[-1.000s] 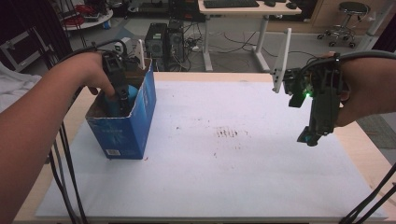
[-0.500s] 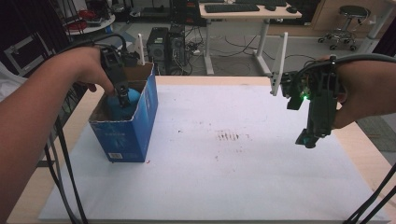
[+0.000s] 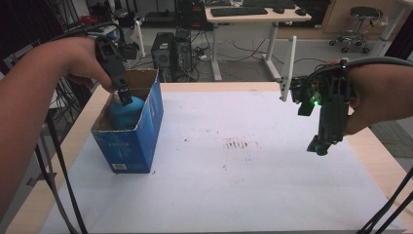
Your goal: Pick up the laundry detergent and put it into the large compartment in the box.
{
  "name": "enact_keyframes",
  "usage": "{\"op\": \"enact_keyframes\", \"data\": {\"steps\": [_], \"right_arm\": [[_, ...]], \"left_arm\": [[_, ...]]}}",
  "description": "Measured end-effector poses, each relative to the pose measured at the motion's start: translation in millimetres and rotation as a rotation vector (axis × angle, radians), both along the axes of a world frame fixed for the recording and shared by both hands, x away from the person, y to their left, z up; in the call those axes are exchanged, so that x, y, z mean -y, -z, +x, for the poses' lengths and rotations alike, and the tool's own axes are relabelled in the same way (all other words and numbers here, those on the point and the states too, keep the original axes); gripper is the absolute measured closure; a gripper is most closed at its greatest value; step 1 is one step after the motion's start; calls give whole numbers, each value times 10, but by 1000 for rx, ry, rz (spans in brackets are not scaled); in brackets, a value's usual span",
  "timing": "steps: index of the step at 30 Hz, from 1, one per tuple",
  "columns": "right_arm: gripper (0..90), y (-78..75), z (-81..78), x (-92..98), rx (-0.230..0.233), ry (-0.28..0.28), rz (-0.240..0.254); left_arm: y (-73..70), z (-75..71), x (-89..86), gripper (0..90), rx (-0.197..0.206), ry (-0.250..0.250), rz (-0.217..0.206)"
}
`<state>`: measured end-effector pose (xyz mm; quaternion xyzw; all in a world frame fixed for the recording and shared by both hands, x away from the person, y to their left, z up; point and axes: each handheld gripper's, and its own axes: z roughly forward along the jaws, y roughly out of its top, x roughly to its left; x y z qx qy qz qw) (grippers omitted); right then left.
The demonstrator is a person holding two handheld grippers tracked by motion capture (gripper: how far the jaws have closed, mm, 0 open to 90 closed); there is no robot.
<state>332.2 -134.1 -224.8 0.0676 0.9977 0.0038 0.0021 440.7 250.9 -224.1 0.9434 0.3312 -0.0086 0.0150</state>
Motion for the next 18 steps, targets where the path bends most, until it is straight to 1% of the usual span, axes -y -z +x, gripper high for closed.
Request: {"op": "enact_keyframes", "data": {"steps": [3,5,6,9,10,12,15,17,18], "right_arm": [[21,-3,0,-2,0,0,-1],[21,-3,2,-3,0,-1,1],[21,-3,2,-5,0,0,0],[21,0,8,-14,-1,-3,3],[21,-2,12,-18,-1,-5,2],[21,-2,18,-27,-1,-6,3],[21,-11,24,-40,-1,-6,7],[21,-21,27,-49,-4,1,1],[21,-20,36,-50,-2,-5,1]], "left_arm": [[-107,-20,40,151,10,21,-1],[-174,-32,69,144,25,16,6],[-201,-38,86,121,36,10,8],[-275,-56,147,99,54,21,4],[-295,-63,171,76,57,32,2],[-328,-82,222,64,66,46,-3],[-351,-118,314,63,55,90,-28],[-354,-144,389,63,46,129,-33],[-351,-158,432,63,44,146,-30]]}}
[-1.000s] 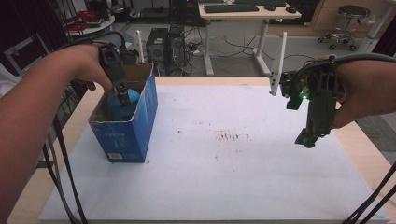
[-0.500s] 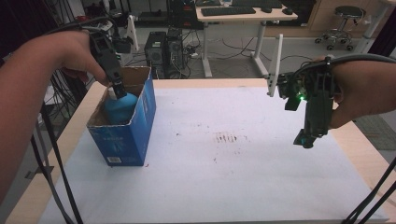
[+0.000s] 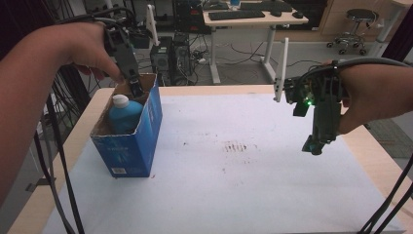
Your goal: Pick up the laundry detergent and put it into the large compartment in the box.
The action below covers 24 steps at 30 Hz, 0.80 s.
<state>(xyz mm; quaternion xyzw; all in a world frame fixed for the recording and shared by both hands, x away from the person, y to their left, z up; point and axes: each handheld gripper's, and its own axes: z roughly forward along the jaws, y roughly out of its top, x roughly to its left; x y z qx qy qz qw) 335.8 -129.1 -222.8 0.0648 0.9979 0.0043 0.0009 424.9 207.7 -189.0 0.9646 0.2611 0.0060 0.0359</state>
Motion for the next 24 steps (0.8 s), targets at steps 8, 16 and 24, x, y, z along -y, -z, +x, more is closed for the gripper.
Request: {"op": "enact_keyframes", "data": {"steps": [8,16,24], "right_arm": [[21,-10,21,-1,0,2,6],[21,-12,42,0,-9,12,-5],[21,-23,94,-28,-10,0,-10]], "left_arm": [[68,-98,367,38,-27,133,15],[239,-105,692,16,-63,246,10],[561,-58,951,17,-68,366,12]]}}
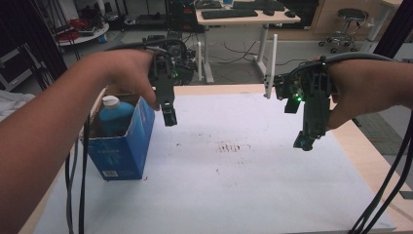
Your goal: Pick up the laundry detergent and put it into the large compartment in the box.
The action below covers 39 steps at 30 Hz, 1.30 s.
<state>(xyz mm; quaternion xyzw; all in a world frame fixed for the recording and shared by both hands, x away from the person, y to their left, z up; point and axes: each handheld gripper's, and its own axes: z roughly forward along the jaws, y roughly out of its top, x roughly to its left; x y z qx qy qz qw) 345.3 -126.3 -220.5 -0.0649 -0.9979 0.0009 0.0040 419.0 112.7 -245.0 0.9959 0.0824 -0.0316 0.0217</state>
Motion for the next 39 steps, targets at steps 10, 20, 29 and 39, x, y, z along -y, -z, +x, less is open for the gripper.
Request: {"op": "enact_keyframes", "data": {"steps": [10,20,29,39], "right_arm": [[21,22,71,2,-11,2,-5],[21,26,140,25,-12,-4,-3],[21,12,137,11,-9,-18,3],[21,12,138,6,-8,-25,-1]], "left_arm": [[251,81,125,17,-22,41,38],[268,88,147,17,-19,42,37],[277,62,158,17,-23,35,21],[275,43,198,17,-22,53,17]]}}
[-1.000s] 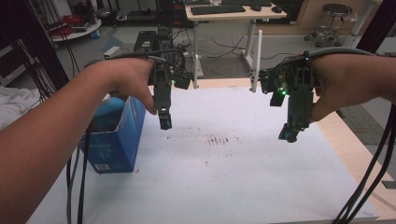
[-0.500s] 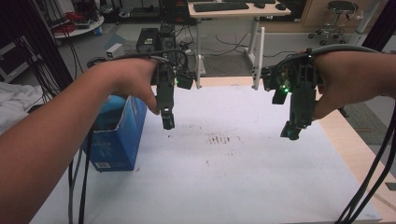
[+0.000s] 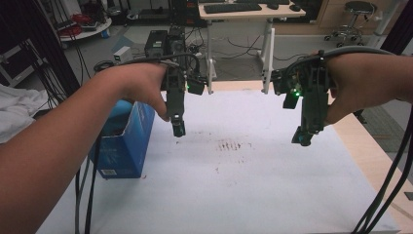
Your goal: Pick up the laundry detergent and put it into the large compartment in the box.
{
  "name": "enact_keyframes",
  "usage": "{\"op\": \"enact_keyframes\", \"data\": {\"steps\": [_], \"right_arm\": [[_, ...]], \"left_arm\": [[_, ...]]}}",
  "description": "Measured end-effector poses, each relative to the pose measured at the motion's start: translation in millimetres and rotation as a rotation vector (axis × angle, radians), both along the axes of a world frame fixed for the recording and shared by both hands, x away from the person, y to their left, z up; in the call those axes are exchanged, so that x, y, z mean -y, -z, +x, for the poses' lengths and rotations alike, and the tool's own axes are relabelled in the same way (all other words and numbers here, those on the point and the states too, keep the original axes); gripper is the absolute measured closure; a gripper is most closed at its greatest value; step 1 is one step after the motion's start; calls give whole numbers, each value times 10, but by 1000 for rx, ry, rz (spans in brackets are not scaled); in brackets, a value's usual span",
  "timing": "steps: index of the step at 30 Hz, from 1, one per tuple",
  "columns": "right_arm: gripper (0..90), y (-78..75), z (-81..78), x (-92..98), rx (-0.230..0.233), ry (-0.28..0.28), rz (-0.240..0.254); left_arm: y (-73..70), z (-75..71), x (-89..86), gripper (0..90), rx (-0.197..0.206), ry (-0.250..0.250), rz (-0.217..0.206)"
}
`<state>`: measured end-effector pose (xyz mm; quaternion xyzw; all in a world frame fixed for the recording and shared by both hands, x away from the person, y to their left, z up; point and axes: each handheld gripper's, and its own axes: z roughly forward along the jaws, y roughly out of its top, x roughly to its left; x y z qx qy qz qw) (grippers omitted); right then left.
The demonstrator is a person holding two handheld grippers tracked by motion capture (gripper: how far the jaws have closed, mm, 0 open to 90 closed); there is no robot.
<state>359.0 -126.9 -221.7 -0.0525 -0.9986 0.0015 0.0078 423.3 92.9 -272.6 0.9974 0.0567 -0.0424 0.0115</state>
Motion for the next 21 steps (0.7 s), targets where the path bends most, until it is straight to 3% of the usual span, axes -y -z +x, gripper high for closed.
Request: {"op": "enact_keyframes", "data": {"steps": [17,21], "right_arm": [[21,9,14,-54,0,-2,5],[21,15,15,-65,0,-3,7]], "left_arm": [[3,-14,-44,17,-9,-9,-4],[28,-10,-56,17,-21,-17,-24]]}}
